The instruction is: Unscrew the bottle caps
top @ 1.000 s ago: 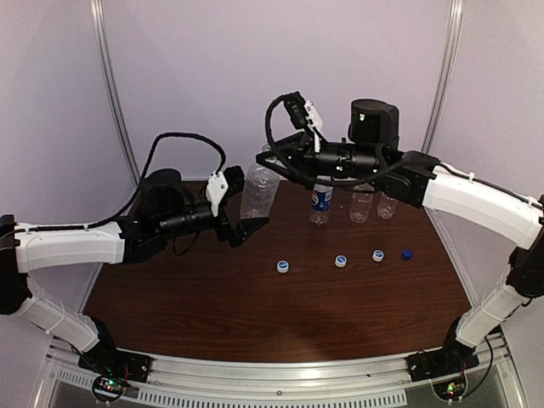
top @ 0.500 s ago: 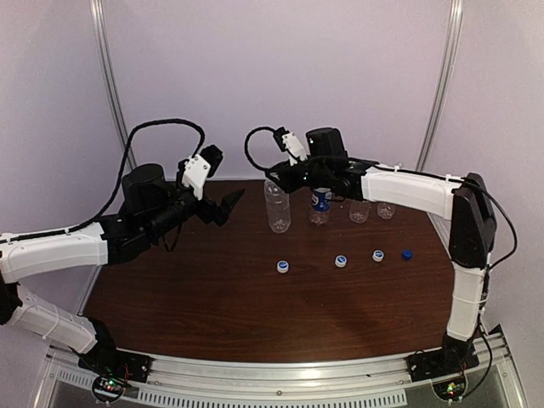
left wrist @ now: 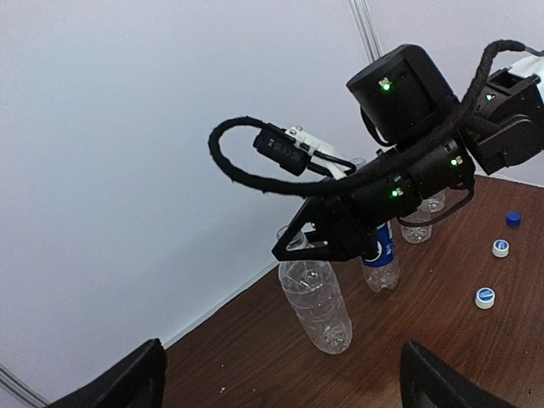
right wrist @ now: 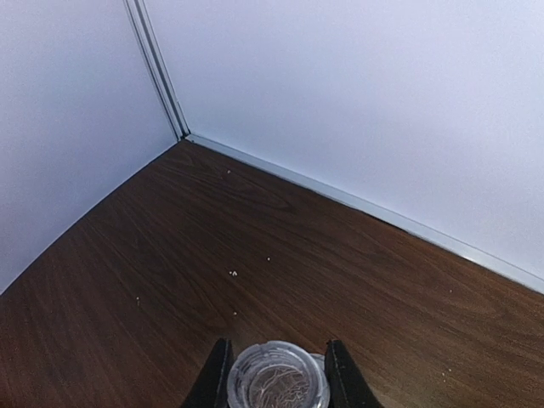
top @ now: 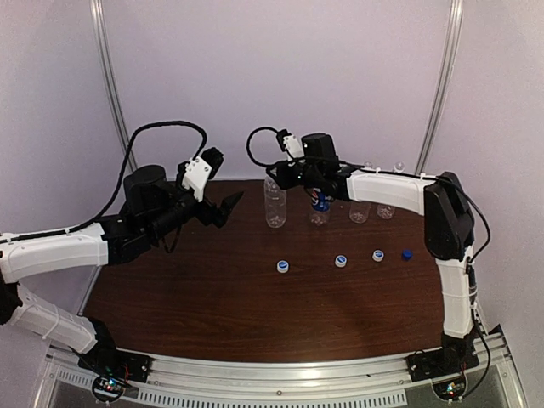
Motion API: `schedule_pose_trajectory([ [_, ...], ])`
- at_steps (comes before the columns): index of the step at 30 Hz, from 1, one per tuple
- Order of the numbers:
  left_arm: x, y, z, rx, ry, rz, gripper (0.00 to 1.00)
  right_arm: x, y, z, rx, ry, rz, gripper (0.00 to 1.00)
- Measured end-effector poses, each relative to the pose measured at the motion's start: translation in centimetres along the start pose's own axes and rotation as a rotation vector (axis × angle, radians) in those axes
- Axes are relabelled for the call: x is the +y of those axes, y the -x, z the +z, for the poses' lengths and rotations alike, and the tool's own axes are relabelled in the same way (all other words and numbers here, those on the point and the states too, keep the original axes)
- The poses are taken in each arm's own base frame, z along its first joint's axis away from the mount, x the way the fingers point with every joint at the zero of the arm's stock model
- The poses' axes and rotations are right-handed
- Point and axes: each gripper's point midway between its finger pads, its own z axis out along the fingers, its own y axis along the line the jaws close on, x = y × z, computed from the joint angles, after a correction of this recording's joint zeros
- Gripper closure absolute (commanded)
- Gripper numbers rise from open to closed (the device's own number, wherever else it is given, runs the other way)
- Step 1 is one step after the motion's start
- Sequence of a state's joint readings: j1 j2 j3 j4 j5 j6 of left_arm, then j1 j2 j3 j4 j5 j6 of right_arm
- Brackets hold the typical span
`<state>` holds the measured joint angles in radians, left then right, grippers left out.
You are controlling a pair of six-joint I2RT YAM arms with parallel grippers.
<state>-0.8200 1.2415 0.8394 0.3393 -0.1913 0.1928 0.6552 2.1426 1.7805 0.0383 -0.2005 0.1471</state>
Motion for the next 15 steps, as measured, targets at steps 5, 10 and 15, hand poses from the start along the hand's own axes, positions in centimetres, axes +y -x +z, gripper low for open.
schedule_pose_trajectory([
  [5,0.0,0.0,0.0,0.000,0.000,0.000,0.03,-0.3,1.0,0.0,-0.039,0.000,0.021,1.00],
  [10,0.0,0.0,0.0,0.000,0.000,0.000,0.03,-0.7,0.4,0.1,-0.020,-0.025,0.022,1.00],
  [15,0.0,0.0,0.0,0.001,-0.001,0.000,0.02,-1.1,-0.5,0.5,0.008,-0.041,0.024,0.97],
])
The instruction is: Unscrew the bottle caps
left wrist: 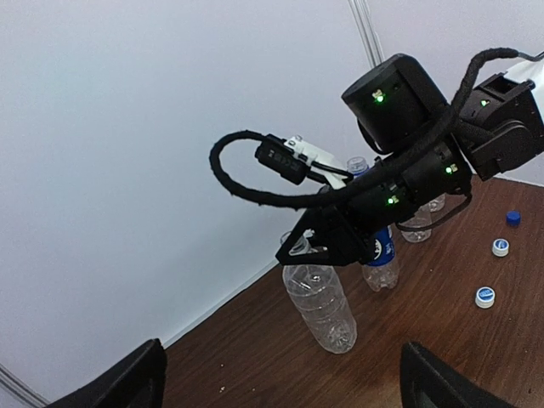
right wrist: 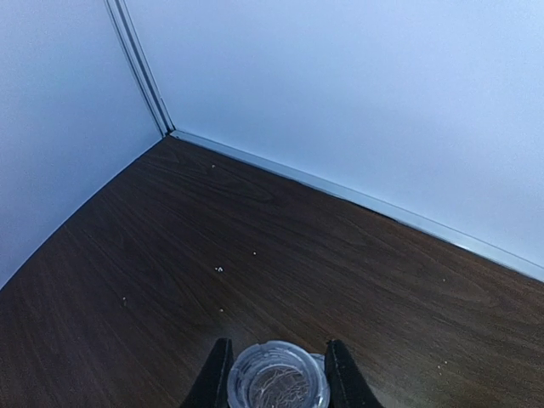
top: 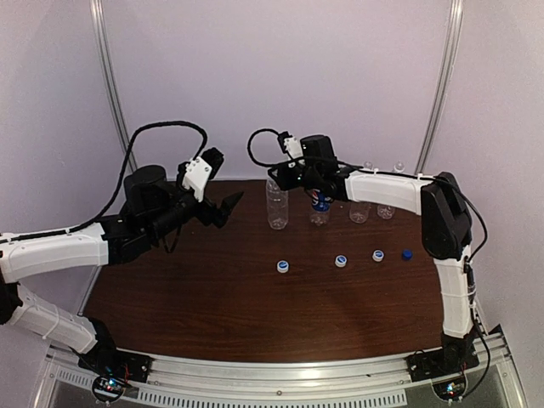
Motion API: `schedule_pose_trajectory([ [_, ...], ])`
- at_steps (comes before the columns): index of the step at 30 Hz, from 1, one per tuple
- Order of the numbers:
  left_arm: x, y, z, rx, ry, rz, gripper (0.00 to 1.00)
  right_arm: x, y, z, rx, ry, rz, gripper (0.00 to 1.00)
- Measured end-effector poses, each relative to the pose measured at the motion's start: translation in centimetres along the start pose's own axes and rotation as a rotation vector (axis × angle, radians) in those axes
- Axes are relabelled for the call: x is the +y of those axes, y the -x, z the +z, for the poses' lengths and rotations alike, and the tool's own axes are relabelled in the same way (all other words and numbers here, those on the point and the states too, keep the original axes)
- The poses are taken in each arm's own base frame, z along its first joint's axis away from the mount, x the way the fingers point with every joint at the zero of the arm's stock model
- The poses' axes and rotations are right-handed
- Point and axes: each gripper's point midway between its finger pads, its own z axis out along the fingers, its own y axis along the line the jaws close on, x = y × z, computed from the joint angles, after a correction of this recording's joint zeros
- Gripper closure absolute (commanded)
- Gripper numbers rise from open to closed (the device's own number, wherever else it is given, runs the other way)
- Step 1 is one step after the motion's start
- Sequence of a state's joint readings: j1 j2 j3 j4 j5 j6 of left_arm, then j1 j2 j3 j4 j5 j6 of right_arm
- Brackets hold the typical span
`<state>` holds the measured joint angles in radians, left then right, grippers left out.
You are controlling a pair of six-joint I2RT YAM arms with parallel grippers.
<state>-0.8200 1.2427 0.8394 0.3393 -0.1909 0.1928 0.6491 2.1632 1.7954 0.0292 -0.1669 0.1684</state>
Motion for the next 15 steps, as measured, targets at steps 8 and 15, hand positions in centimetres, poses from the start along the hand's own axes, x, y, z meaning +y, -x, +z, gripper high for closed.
schedule_pose_trajectory([
  [8,-0.08,-0.17,0.09,0.004,-0.002,0.001,0.03,-0.19,-0.24,0.21,0.012,-0.007,0.015,0.42],
  [15,-0.23,-0.30,0.18,0.007,-0.008,0.002,0.03,-0.33,-0.63,0.14,0.036,-0.015,0.005,0.32],
])
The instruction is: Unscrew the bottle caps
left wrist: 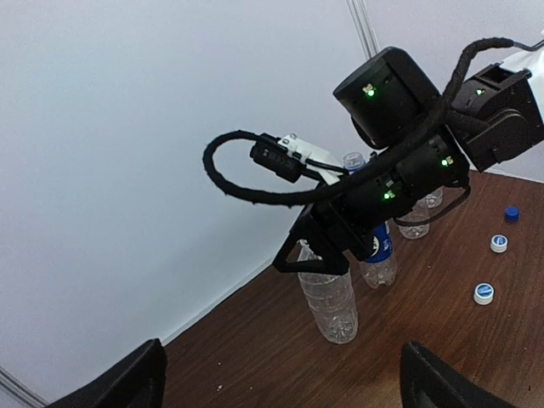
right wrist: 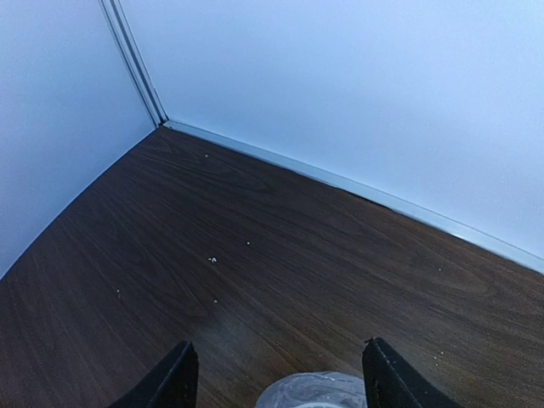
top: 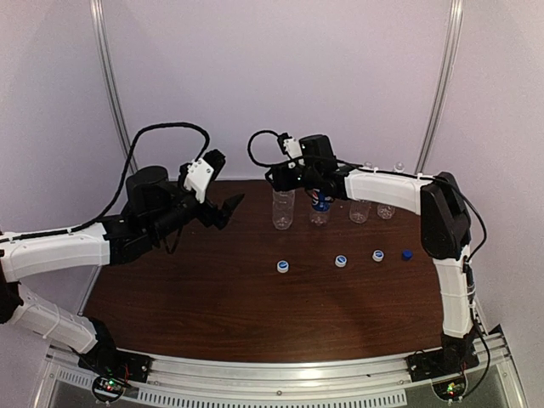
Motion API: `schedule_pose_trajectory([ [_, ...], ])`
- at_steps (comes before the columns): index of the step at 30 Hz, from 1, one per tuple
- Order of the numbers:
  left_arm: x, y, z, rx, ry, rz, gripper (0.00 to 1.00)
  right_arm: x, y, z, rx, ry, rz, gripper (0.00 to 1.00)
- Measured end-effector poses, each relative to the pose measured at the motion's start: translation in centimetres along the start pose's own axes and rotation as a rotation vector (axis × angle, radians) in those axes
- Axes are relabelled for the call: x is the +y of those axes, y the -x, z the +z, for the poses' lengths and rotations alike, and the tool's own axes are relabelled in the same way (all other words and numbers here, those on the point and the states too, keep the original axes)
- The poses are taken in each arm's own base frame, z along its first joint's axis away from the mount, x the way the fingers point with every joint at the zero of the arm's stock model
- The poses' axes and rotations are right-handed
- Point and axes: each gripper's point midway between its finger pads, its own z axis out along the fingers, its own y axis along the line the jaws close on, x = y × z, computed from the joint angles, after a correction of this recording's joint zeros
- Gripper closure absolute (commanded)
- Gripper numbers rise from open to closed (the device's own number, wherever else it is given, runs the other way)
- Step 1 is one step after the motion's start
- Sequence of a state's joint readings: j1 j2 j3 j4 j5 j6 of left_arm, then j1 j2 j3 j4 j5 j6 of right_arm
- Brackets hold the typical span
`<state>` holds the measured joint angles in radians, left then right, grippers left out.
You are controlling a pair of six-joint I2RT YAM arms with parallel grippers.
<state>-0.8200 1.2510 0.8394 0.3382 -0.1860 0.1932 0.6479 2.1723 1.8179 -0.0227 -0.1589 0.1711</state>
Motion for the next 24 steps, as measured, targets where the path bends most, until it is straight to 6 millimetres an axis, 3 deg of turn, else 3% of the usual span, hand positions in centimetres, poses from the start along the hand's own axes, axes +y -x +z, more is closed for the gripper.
schedule_pose_trajectory([
  [7,-0.2,-0.2,0.1,0.004,-0.010,0.001,0.03,0.0,0.2,-0.2,0.006,-0.004,-0.022,0.19],
  [10,-0.3,-0.2,0.1,0.004,-0.012,0.001,0.02,0.0,0.2,-0.2,0.011,-0.004,-0.037,0.01],
  [14,-0.3,-0.2,0.1,0.004,-0.013,0.002,0.03,0.2,1.2,-0.5,0.003,0.002,-0.060,0.00],
  [20,-0.2,-0.3,0.2,0.009,-0.006,0.002,0.03,1.5,5.5,-3.0,-0.069,0.037,-0.109,0.00],
  [24,0.7,-1.0,0.3,0.037,0.045,-0.012,0.03,2.2,11.1,-7.2,-0.173,0.050,-0.128,0.00],
])
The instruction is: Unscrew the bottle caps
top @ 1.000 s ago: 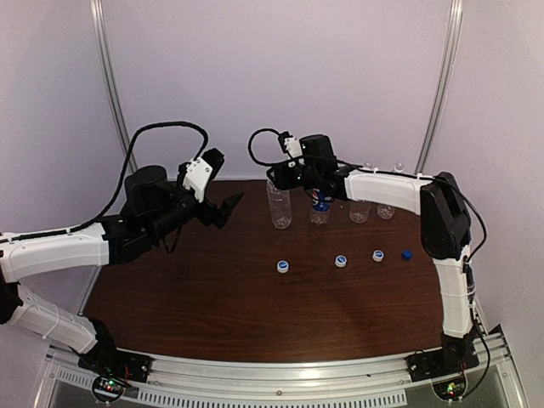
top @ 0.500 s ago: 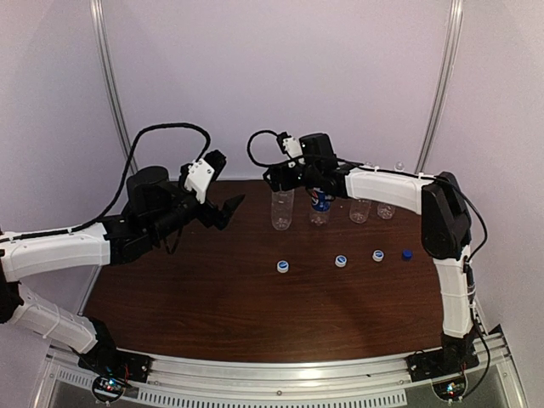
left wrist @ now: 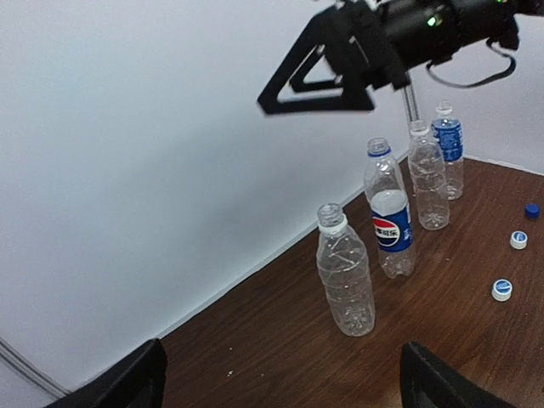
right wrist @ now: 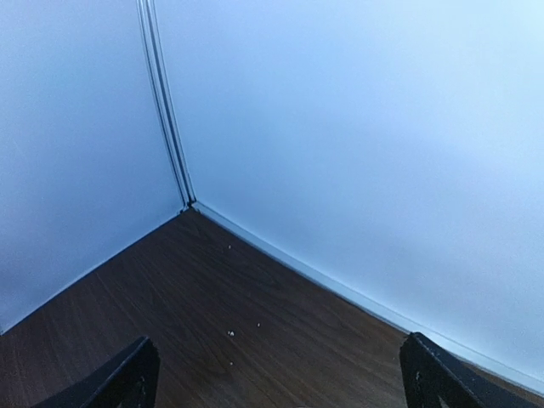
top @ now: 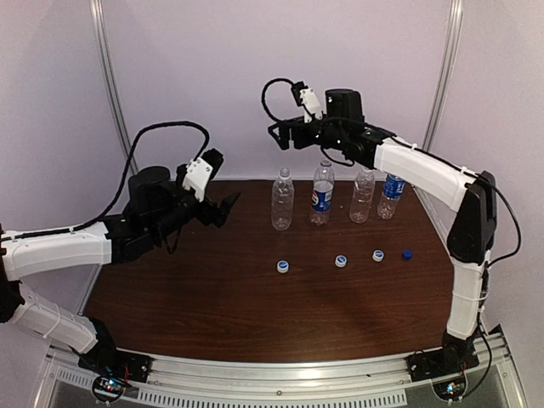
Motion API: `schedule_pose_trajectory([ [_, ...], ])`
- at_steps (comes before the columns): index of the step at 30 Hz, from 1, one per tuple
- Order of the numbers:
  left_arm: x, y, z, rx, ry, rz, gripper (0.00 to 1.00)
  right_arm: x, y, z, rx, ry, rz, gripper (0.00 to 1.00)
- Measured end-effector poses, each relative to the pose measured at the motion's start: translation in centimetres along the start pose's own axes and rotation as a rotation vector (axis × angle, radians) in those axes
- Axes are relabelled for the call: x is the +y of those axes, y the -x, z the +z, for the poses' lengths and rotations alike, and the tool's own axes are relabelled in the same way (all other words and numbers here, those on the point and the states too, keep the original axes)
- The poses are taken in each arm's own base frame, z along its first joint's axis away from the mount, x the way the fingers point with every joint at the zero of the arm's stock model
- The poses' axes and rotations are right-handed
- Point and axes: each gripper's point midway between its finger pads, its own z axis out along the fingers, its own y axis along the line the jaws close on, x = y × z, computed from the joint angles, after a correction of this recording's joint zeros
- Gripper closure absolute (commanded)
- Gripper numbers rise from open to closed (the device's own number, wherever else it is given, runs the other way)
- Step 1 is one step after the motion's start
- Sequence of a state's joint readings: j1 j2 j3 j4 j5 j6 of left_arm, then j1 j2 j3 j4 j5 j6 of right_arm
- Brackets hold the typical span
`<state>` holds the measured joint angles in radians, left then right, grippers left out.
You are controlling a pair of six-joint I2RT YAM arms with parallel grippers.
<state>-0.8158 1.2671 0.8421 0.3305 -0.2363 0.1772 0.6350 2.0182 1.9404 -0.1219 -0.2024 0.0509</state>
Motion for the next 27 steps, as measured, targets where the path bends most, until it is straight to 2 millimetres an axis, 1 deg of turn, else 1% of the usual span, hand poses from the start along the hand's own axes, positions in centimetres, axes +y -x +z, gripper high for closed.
schedule_pose_trajectory([
  [1,0.5,-0.3,0.0,0.012,0.022,-0.008,0.02,-0.4,1.7,-1.0,-0.030,-0.009,0.002,0.00],
  [3,2.3,-1.0,0.0,0.038,0.085,-0.030,0.03,-2.2,4.8,-3.5,-0.081,-0.046,0.010,0.00],
  [4,3.7,-1.5,-0.1,0.057,0.130,-0.043,0.03,-3.5,6.0,-4.9,-0.101,-0.078,0.016,0.00],
  [5,5.3,-1.9,-0.4,0.072,0.177,-0.057,0.03,-5.4,7.3,-6.9,-0.125,-0.128,0.029,0.00],
  [6,6.8,-2.2,-0.9,0.081,0.224,-0.071,0.03,-7.1,8.0,-8.6,-0.139,-0.175,0.037,0.00],
  [7,8.6,-2.4,-1.7,0.083,0.279,-0.088,0.03,-8.9,8.2,-10.6,-0.148,-0.227,0.047,0.00],
  [8,10.0,-2.5,-2.6,0.083,0.322,-0.102,0.02,-10.8,7.9,-12.8,-0.147,-0.284,0.063,0.00],
  [9,11.8,-2.7,-3.9,0.078,0.382,-0.124,0.02,-12.4,7.3,-14.8,-0.142,-0.335,0.080,0.00],
  [10,13.2,-2.6,-5.2,0.069,0.433,-0.142,0.03,-13.8,6.6,-16.4,-0.136,-0.383,0.095,0.00],
  [11,14.8,-2.5,-6.8,0.053,0.491,-0.167,0.03,-15.4,5.0,-18.6,-0.119,-0.442,0.121,0.00],
  [12,15.8,-2.5,-7.9,0.040,0.534,-0.186,0.03,-16.2,4.0,-20.0,-0.107,-0.481,0.136,0.00],
  [13,16.9,-2.4,-9.2,0.025,0.584,-0.212,0.03,-17.0,2.3,-21.6,-0.087,-0.527,0.156,0.00],
  [14,17.7,-2.5,-10.2,0.015,0.621,-0.233,0.03,-17.4,0.4,-23.2,-0.063,-0.566,0.177,0.00],
  [15,18.3,-2.9,-11.2,0.010,0.659,-0.259,0.03,-17.5,-1.0,-24.3,-0.046,-0.594,0.190,0.00],
  [16,18.7,-3.4,-11.9,0.012,0.687,-0.282,0.02,-17.5,-2.8,-25.5,-0.026,-0.620,0.206,0.00],
  [18,18.8,-5.0,-12.7,0.036,0.715,-0.322,0.03,-17.4,-5.7,-27.3,0.007,-0.665,0.226,0.00],
  [21,18.1,-8.2,-12.9,0.107,0.727,-0.362,0.03,-17.2,-11.6,-30.0,0.072,-0.738,0.260,0.00],
  [23,17.4,-10.2,-12.9,0.161,0.725,-0.380,0.03,-17.2,-14.8,-31.5,0.103,-0.789,0.288,0.00],
  [24,17.2,-11.1,-13.0,0.183,0.725,-0.389,0.03,-17.3,-16.7,-32.4,0.116,-0.826,0.309,0.00],
  [27,16.6,-12.9,-13.2,0.219,0.728,-0.416,0.03,-17.5,-20.1,-34.6,0.113,-0.916,0.366,0.00],
])
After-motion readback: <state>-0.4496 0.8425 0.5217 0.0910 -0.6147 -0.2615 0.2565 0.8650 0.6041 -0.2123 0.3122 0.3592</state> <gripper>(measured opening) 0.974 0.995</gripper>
